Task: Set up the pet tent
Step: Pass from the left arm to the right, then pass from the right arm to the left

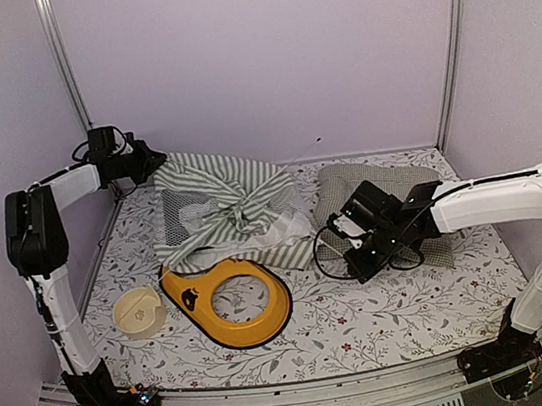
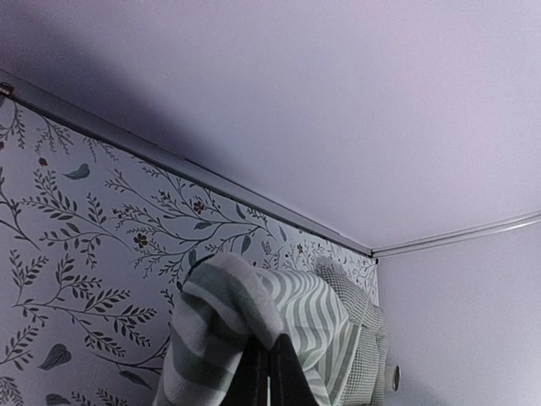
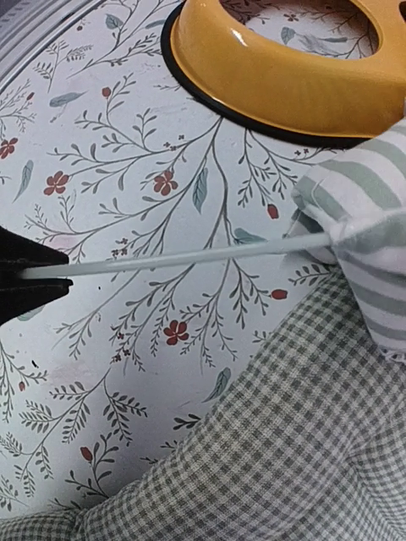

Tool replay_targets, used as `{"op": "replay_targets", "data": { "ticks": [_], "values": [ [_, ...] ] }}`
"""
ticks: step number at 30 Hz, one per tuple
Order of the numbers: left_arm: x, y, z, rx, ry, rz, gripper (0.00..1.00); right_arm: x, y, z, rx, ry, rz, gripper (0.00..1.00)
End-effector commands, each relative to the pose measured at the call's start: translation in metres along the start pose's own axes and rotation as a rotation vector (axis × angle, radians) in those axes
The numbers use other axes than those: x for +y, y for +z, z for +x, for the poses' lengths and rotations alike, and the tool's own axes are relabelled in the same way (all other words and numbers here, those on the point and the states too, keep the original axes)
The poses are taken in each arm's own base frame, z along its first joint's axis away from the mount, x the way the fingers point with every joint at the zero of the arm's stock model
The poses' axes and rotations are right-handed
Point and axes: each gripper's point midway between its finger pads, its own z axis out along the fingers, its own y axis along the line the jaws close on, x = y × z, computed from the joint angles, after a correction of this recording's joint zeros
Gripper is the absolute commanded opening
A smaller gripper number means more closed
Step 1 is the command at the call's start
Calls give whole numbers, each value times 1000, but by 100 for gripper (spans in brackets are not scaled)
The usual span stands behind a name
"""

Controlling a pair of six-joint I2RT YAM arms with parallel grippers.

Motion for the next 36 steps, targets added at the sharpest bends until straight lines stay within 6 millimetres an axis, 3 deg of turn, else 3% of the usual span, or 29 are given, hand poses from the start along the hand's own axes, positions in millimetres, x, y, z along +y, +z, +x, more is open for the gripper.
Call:
{"op": "replay_targets", "data": {
  "ticks": [1, 6, 13, 18, 20, 23, 28, 31, 33, 36],
  "values": [
    [-1, -1, -20, -45, 13, 16, 0, 16, -5, -39, -96, -12, -52, 0],
    [0, 7, -17, -27, 7, 28, 1, 39, -5, -76, -188, -57, -125, 0],
    [0, 11, -24, -38, 20, 17, 43, 49, 1, -94, -246, -96, -148, 0],
    [-12, 2, -28, -60, 63, 5, 56, 50, 5, -96, -258, -100, -151, 0],
    [-21, -1, -19, -58, 97, -15, 58, 50, 5, -97, -264, -104, -152, 0],
    [-37, -5, 11, -37, 142, -23, 59, 50, 5, -98, -270, -115, -152, 0],
    [-66, -14, 81, 4, 211, -5, 60, 52, 7, -102, -274, -135, -157, 0],
    [-73, -12, 126, 61, 212, 5, 60, 52, 9, -100, -267, -152, -157, 0],
    [-74, -10, 155, 99, 194, 15, 60, 55, 1, -113, -297, -158, -162, 0],
    [-76, -4, 184, 122, 197, -2, 60, 55, 0, -114, -297, -165, -160, 0]
  ]
}}
